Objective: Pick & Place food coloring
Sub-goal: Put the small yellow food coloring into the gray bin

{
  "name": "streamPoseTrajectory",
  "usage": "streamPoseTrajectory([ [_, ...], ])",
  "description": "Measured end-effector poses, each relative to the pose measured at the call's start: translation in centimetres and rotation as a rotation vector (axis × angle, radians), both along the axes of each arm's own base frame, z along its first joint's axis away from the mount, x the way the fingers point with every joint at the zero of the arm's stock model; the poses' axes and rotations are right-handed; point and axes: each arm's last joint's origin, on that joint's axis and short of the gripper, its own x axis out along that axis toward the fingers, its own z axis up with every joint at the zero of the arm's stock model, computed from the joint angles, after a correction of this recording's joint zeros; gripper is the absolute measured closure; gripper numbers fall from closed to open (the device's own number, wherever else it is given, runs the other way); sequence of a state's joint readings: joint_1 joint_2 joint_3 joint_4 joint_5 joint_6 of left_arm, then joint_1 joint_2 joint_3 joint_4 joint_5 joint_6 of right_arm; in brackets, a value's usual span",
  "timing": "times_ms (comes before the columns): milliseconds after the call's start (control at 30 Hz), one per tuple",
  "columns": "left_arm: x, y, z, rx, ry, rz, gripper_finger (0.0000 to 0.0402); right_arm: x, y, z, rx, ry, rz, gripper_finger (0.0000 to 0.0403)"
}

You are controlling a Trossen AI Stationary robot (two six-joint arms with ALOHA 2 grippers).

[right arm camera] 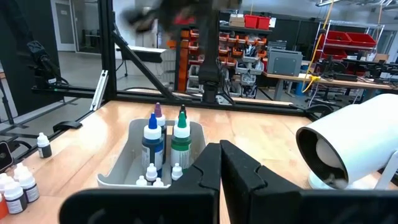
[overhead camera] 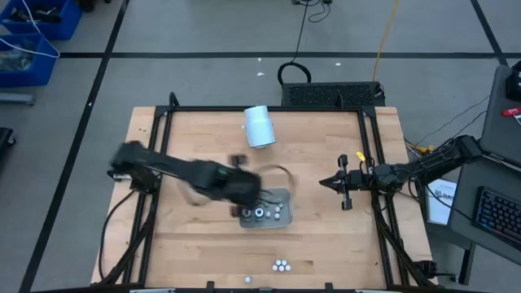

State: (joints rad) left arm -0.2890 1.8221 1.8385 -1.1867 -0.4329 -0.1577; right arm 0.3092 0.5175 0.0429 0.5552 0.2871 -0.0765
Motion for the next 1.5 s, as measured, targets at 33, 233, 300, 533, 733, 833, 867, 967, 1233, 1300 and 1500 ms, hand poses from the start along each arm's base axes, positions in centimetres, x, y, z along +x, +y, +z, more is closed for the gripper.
streamPoseTrajectory([
  [33,-1.7,0.1,1.5,0.037,-0.041,0.038,0.0323,0.0,0.0,0.0,0.0,0.0,0.0,0.0403],
  [233,-11.6,1.1,4.9,-0.05,-0.381,0.112,0.0394,0.0,0.0,0.0,0.01,-0.001,0.001,0.0403],
  [300,-14.8,1.7,3.7,-0.082,-0.471,0.083,0.0393,0.0,0.0,0.0,0.012,0.0,0.001,0.0403],
  [533,-21.4,4.5,-5.1,-0.159,-0.793,-0.024,0.0395,0.0,0.0,0.0,0.01,-0.001,0.001,0.0403],
  [733,-23.0,5.6,-12.0,-0.254,-1.008,-0.233,0.0397,0.0,0.0,0.1,0.011,-0.005,0.001,0.0403],
  [833,-23.5,6.0,-14.4,-0.245,-1.013,-0.271,0.0399,0.0,0.0,0.1,0.013,-0.005,0.001,0.0403],
  [867,-23.6,6.1,-15.0,-0.241,-1.007,-0.275,0.0398,0.0,0.0,0.0,0.013,-0.004,0.001,0.0403],
  [967,-23.7,6.3,-16.1,-0.222,-0.985,-0.281,0.0398,0.0,0.0,0.0,0.012,-0.002,0.001,0.0403],
  [1233,-23.8,6.3,-16.9,-0.167,-0.947,-0.321,0.0399,0.2,0.1,-0.4,-0.024,0.037,0.0,0.0403],
  [1300,-23.8,6.3,-16.9,-0.158,-0.948,-0.327,0.0398,0.2,0.1,-0.5,-0.049,0.039,0.0,0.0403],
  [1500,-23.7,6.4,-16.9,-0.103,-0.94,-0.34,0.0377,0.3,0.1,-0.9,-0.073,0.077,0.004,0.0403],
])
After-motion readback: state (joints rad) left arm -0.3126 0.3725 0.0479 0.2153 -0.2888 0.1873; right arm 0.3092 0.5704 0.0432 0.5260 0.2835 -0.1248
